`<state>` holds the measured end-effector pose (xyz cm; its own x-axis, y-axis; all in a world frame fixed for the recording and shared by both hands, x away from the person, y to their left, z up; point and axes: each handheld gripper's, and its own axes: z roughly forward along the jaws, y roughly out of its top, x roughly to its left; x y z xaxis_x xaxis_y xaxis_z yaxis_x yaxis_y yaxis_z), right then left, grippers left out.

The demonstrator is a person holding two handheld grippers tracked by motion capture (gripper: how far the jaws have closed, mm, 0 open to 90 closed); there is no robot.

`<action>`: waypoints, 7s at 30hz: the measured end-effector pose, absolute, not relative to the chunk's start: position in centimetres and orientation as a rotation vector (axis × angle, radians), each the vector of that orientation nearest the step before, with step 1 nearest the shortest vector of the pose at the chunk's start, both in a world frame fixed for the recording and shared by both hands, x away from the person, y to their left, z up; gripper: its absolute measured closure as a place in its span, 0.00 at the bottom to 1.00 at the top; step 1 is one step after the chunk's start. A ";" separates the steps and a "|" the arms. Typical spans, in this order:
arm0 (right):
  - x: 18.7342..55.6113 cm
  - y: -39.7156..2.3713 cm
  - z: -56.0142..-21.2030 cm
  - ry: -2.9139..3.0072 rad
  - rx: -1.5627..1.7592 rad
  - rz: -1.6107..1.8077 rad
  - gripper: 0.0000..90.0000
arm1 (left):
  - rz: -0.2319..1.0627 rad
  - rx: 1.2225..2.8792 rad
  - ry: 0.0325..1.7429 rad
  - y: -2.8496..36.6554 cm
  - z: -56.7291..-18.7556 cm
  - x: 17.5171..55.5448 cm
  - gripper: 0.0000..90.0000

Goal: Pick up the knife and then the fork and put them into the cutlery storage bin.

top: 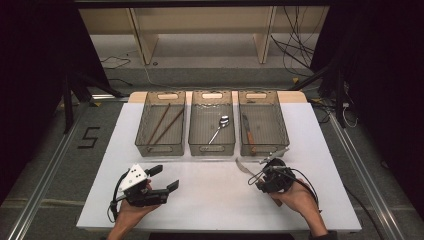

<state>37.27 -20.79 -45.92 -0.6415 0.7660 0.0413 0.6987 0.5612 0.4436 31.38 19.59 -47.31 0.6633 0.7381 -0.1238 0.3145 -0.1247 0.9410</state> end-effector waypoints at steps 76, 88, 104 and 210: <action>37.3 -21.2 -41.2 2.437 1.150 0.920 0.90 | 0.450 1.695 0.857 19.6 -47.4 31.4 0.19; 38.6 -22.1 -40.6 2.381 1.188 0.949 0.90 | 0.452 1.692 0.860 19.6 -47.4 31.4 0.19; 43.1 -22.4 -38.4 2.262 1.279 1.013 0.90 | 0.451 1.683 0.863 19.7 -47.4 31.4 0.19; 46.0 -19.1 -38.0 2.279 1.263 1.181 0.40 | 0.449 1.697 0.856 19.7 -47.5 31.4 0.19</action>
